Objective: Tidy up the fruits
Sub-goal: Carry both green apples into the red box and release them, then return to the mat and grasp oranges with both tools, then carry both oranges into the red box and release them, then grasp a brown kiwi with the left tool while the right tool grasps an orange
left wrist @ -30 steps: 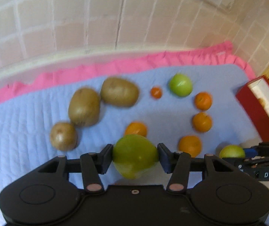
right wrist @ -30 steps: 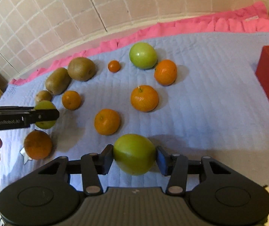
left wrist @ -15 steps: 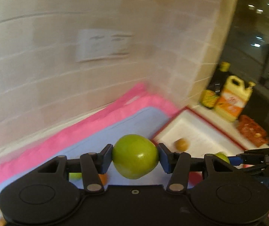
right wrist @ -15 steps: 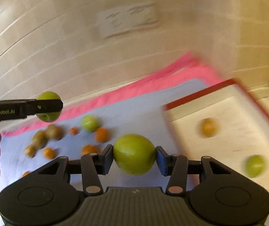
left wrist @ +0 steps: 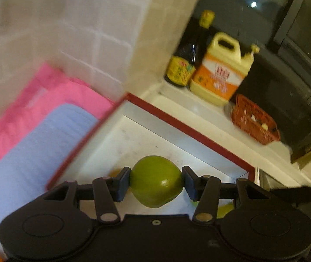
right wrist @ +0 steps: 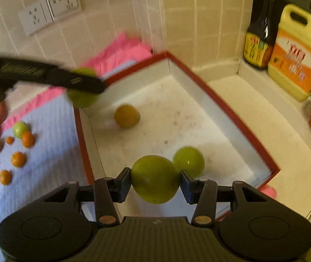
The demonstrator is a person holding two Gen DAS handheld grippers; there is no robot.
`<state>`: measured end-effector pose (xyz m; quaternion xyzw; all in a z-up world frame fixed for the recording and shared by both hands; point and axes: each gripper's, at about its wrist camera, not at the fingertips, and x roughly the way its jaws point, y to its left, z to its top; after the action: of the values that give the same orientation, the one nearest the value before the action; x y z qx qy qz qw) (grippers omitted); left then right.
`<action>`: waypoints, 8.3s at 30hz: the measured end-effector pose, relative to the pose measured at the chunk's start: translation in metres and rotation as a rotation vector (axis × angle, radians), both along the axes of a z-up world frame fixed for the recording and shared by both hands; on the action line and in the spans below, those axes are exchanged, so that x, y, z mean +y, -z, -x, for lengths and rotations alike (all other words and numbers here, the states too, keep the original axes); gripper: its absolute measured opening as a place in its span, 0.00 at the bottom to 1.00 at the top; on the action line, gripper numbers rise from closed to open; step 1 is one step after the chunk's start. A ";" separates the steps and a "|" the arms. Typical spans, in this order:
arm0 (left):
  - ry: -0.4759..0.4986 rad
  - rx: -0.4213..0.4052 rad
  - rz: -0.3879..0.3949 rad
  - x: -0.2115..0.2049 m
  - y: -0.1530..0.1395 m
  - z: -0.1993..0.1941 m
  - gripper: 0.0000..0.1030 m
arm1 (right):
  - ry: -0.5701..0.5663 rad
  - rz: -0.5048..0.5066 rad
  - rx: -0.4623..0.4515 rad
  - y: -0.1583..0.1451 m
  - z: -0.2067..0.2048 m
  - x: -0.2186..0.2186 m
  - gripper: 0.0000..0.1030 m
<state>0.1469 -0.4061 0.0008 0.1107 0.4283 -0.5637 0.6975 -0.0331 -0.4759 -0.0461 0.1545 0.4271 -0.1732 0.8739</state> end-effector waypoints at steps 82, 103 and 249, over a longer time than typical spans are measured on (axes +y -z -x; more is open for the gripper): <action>-0.745 -0.168 -0.038 0.460 -0.036 0.027 0.77 | -0.449 -0.293 -0.158 -0.058 -0.120 0.177 0.95; -0.521 0.001 -0.229 0.391 0.080 -0.064 0.67 | -0.316 -0.140 0.013 0.058 -0.209 0.245 0.70; -0.668 -0.140 -0.341 0.404 0.083 -0.130 0.77 | -0.293 -0.019 0.034 0.051 -0.233 0.218 0.91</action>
<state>0.2772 -0.0018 -0.0823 0.1175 0.4797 -0.2171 0.8420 0.1997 -0.2581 -0.0972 0.0956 0.4616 -0.0426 0.8809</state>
